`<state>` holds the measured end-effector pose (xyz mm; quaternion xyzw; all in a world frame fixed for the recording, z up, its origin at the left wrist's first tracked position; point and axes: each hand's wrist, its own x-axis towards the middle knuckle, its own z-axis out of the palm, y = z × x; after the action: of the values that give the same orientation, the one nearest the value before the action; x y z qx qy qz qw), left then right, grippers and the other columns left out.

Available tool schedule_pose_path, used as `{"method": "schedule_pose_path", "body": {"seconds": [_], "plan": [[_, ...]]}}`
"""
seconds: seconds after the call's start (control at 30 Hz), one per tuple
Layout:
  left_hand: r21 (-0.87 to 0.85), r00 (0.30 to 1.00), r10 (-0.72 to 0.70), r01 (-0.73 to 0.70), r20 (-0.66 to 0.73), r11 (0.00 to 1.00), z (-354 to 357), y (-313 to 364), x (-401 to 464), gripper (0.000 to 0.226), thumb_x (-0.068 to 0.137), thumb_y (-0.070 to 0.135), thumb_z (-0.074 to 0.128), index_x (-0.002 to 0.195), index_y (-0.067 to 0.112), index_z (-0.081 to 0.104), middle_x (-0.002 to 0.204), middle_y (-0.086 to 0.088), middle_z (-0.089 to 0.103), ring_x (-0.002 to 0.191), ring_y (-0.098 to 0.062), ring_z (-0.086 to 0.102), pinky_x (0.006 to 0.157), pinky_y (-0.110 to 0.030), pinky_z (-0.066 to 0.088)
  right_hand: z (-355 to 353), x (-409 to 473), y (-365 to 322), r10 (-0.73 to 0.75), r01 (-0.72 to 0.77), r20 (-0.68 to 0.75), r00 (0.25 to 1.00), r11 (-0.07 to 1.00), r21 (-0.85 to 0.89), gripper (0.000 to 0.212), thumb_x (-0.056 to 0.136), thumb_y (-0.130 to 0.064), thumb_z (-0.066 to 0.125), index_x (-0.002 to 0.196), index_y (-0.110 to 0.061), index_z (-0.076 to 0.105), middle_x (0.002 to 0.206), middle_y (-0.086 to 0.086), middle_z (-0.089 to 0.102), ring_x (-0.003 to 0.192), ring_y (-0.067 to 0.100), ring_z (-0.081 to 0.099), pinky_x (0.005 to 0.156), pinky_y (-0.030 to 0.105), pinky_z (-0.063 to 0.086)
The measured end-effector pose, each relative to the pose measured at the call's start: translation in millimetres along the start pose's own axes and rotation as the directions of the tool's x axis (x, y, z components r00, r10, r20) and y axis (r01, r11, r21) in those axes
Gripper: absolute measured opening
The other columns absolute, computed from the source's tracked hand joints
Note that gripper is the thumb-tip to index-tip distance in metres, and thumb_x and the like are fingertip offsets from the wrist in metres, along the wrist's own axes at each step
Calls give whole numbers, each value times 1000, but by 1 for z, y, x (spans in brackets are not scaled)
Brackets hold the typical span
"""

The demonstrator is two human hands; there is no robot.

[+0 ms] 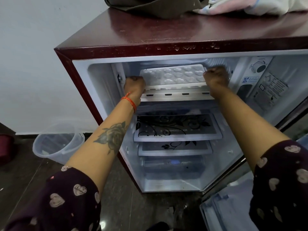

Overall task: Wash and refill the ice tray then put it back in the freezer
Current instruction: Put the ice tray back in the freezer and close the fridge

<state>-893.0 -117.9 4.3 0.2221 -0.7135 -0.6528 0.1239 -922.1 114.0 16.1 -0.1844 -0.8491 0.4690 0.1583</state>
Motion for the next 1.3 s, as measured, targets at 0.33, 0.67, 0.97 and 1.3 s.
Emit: {"method": "schedule_pose_path", "body": {"seconds": [0.33,0.67,0.97,1.3], "plan": [[7,999,4,-4,-33,1000,11,-1,10,15,90,11,50,77,13,56,94,-10,60,85,-26,60,84,-44,57,20,24,7,-4,5,11,1000,999,-45,23,88,-8,54,104,1,68,111,15,69,105,28,65,75,25,46],[89,999,17,-13,-41,996,9,-9,15,21,87,9,54,67,15,55,83,-6,60,95,-32,64,88,-44,55,23,23,20,-77,78,81,994,997,-13,25,92,-16,56,105,4,65,109,20,67,103,30,63,78,27,46],[386,974,225,-210,6,898,5,-9,-29,45,90,22,59,132,10,49,133,-14,54,119,-28,54,94,-23,41,13,-2,28,-248,286,195,949,939,-194,48,98,-36,45,117,6,58,114,23,62,114,34,56,86,31,41],[509,890,399,-454,220,731,-12,-24,-91,54,92,20,57,141,6,39,147,-17,37,132,-32,41,107,-32,34,-15,-70,37,-439,519,302,846,807,-280,60,99,-43,39,145,-5,34,153,16,30,141,33,22,114,36,20]]}}
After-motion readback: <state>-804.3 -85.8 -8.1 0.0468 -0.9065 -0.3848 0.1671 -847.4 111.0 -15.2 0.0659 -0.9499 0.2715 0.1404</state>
